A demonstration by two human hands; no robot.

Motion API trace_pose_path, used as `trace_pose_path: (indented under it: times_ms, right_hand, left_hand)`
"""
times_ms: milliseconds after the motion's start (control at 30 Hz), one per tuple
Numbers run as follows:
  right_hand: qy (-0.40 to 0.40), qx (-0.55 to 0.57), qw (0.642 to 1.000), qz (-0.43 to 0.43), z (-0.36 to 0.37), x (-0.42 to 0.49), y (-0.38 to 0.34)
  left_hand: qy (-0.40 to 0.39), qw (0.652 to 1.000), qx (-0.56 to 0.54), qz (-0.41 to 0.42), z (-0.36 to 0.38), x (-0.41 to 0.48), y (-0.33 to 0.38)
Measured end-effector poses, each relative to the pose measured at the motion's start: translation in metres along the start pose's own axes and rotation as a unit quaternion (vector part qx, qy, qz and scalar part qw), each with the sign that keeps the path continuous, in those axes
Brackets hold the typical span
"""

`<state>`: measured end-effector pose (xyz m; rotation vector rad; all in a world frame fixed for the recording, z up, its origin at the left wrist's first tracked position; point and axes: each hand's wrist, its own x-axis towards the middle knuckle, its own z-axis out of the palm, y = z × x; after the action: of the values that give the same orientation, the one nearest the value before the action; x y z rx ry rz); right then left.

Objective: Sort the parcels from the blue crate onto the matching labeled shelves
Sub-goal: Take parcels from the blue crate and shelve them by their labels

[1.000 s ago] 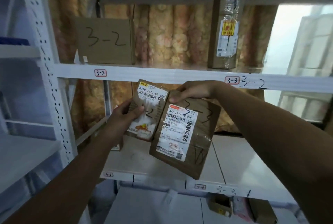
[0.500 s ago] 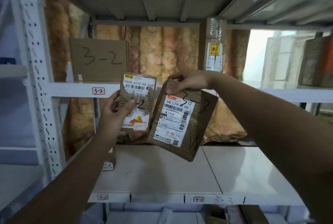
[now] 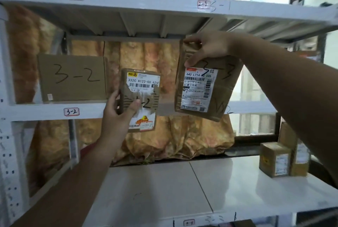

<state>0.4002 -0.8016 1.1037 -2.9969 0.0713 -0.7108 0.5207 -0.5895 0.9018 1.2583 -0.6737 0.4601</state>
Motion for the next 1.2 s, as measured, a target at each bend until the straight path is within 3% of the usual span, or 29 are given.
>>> trace_pose_path:
  times_ms: [333,500,600,733,900,1100,1200]
  right_hand:
    - [0.039,-0.042,0.998,0.009,-0.004,0.033,0.105]
    - [-0.044,-0.087,0.995,0.010,-0.004,0.053,0.157]
    - [-0.037,-0.098,0.994,-0.015,-0.002,0.062,0.183]
    - [0.014,-0.136,0.989,-0.048,0.004,0.069,0.214]
    - [0.221,-0.290,0.929,-0.067,0.037,0.096,0.257]
    - [0.315,-0.211,0.923,-0.069,0.065,0.132,0.275]
    - [0.299,-0.204,0.929,-0.081,0.076,0.143,0.272]
  left_hand:
    - [-0.019,1.000,-0.007,0.013,0.139,0.030,-0.011]
    - [-0.023,1.000,-0.004,0.011,0.199,0.046,-0.026]
    - [-0.009,1.000,-0.014,0.005,0.225,0.053,-0.038]
    - [-0.002,1.000,-0.017,0.000,0.255,0.060,-0.047]
    - [0.023,0.999,0.019,0.012,0.278,0.077,-0.051]
    - [0.054,0.997,0.057,0.027,0.285,0.090,-0.050]
    - [0.044,0.998,0.044,0.005,0.281,0.092,-0.053]
